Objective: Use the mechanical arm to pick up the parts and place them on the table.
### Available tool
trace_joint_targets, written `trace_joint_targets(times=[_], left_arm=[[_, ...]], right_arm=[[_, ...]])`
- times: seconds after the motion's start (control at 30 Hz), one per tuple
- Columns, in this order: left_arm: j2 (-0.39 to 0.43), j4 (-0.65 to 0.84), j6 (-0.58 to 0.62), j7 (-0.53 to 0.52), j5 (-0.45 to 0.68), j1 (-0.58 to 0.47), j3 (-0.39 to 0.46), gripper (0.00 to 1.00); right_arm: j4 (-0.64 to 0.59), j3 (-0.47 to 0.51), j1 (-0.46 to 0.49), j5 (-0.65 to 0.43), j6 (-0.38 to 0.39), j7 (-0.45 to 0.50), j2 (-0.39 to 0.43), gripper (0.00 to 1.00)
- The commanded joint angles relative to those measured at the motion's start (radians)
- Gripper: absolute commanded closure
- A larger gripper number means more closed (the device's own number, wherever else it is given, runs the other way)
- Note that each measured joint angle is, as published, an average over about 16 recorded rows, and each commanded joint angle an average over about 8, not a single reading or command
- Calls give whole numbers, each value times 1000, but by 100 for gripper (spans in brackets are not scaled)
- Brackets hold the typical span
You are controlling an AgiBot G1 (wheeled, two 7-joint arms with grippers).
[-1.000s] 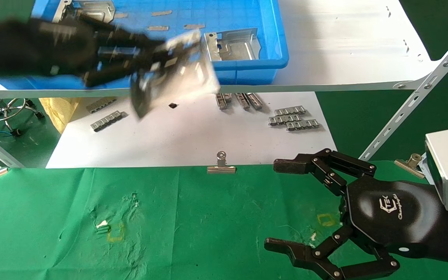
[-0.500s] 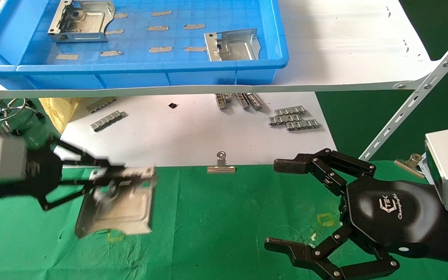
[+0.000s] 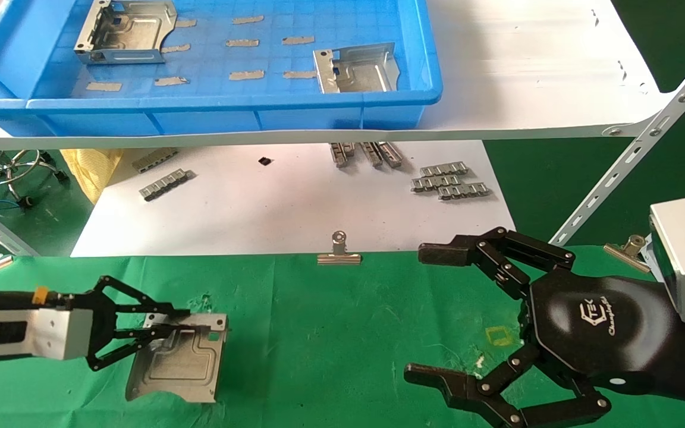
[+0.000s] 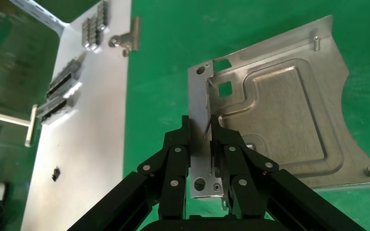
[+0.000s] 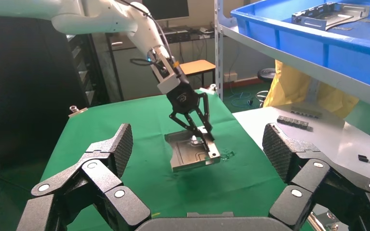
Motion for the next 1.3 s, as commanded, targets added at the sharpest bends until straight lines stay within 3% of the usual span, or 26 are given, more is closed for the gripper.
trace_joint_targets(times=[0.03,0.13,0.17,0.43,0.57,0.73,1.03,1.3], left_arm=[[11,40,-4,49,-3,6,-2,46],[20,85,-5,86,-9,10,-6,8],[23,97,-4,96,-10,10,-7,0],[38,151,14,170,2,-7,3,0],[42,164,30,158,-7,-17,5,0],[35,174,42,58,-64,-15,-13,0],[14,223,39,-245,-187,29,-58,0],[14,237,39,-283,-210,40,-67,0]], right_arm=[[0,0,0,0,0,0,0,0],[0,0,0,0,0,0,0,0],[0,0,0,0,0,0,0,0],[0,0,0,0,0,0,0,0],[0,0,0,0,0,0,0,0],[0,0,0,0,0,0,0,0],[0,0,0,0,0,0,0,0],[0,0,0,0,0,0,0,0]])
